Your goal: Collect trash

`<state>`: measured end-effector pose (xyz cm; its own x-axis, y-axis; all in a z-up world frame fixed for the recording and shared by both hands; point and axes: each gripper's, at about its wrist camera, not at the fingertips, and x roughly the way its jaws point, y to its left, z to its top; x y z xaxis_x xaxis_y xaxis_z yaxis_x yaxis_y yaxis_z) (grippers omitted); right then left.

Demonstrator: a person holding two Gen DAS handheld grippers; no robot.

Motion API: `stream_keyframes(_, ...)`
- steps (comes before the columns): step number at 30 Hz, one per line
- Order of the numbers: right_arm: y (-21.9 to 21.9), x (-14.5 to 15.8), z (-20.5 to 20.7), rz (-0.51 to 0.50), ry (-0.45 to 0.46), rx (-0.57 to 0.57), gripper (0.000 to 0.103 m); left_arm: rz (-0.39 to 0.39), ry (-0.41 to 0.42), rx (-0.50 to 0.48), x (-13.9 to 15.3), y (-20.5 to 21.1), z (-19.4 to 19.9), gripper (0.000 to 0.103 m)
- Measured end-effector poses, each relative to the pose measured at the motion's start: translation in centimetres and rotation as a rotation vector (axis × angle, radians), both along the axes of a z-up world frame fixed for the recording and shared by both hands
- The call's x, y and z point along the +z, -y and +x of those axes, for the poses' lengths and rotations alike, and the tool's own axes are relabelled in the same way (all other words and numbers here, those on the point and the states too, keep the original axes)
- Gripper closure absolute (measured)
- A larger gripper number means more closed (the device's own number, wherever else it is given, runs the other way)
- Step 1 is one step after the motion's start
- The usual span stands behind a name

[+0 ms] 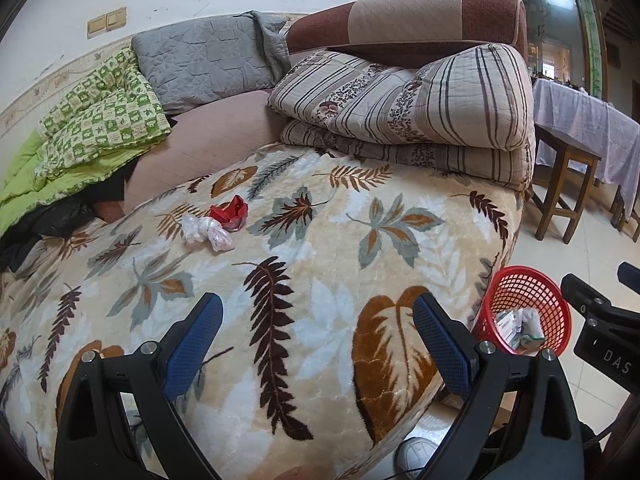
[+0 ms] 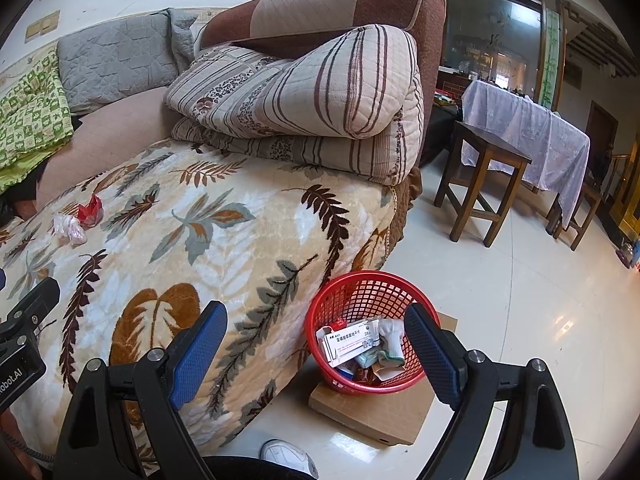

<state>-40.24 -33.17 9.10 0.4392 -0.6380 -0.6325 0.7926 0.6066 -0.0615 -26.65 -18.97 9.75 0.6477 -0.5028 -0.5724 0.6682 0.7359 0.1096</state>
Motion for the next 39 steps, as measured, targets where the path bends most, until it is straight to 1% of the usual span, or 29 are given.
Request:
stream_keyframes(6,0.1,0.0,0.0,0.001,0.0,0.001,0.01,0.01,0.006,0.003,-0.1,-0.1,0.0,0.008)
stream_keyframes(11,0.1,0.0,0.0,0.001,0.0,0.001,0.01,0.017,-0.013,-0.017,-0.2,-0.2,0.5,0.008)
stream_keyframes(13,0.1,0.1,-0.1,0.0,-0.001,0.002,0.01,0.016,-0.036,-0.014,-0.2,-0.6,1.4,0.008)
stream_keyframes(15,0.1,-0.1,0.1,0.003,-0.011,0.008,0.01,0.001,-0.088,0.005,-0.1,-1.5,3.3,0.008)
stream_keyframes(17,0.1,-0.3,0.7,0.009,-0.03,0.029,0.01,-0.002,-0.126,0.046,0.0,-2.6,5.4,0.008)
stream_keyframes(18,0.2,-0.2,1.2,0.016,-0.034,0.061,0.01,0.004,-0.129,0.071,0.1,-3.3,6.4,0.008)
stream_keyframes(21,0.5,0.9,3.0,0.013,-0.023,0.098,0.01,0.052,-0.114,0.222,0.1,-6.2,10.2,0.008)
stream_keyframes(22,0.6,1.3,3.7,0.023,-0.014,0.117,0.01,0.05,-0.133,0.28,-0.1,-7.8,11.8,0.008)
stream_keyframes(24,0.3,2.0,6.1,0.041,-0.024,0.176,0.01,0.06,-0.179,0.376,-0.8,-10.2,14.3,0.008)
stream_keyframes(26,-1.0,2.1,9.3,0.027,-0.059,0.235,0.008,0.083,-0.191,0.488,-2.0,-12.6,16.5,0.008)
stream_keyframes(27,-2.0,1.8,11.6,0.038,-0.08,0.285,0.007,0.093,-0.19,0.545,-2.7,-13.8,17.6,0.008)
stream_keyframes(28,-2.6,1.5,13.1,0.053,-0.087,0.315,0.007,0.106,-0.203,0.594,-3.6,-14.8,18.7,0.008)
stream_keyframes(29,-3.5,1.0,15.0,0.073,-0.098,0.351,0.007,0.115,-0.222,0.621,-4.3,-15.6,19.4,0.008)
stream_keyframes(31,-5.6,-0.5,19.3,0.123,-0.127,0.437,0.007,0.133,-0.291,0.66,-6.0,-17.1,21.2,0.008)
stream_keyframes(33,-7.4,-2.3,23.4,0.149,-0.169,0.5,0.007,0.119,-0.346,0.691,-7.0,-18.5,22.5,0.008)
stream_keyframes(34,-8.2,-3.5,25.5,0.174,-0.19,0.535,0.007,0.117,-0.357,0.701,-7.3,-18.8,22.8,0.008)
stream_keyframes(36,-9.6,-5.6,28.8,0.206,-0.23,0.567,0.007,0.115,-0.375,0.713,-7.9,-19.3,23.4,0.008)
stream_keyframes(38,-10.7,-7.2,31.3,0.197,-0.242,0.573,0.007,0.09,-0.404,0.693,-8.4,-19.4,24.2,0.008)
stream_keyframes(39,-11.1,-7.9,32.4,0.185,-0.249,0.563,0.007,0.09,-0.41,0.689,-8.7,-19.5,24.5,0.008)
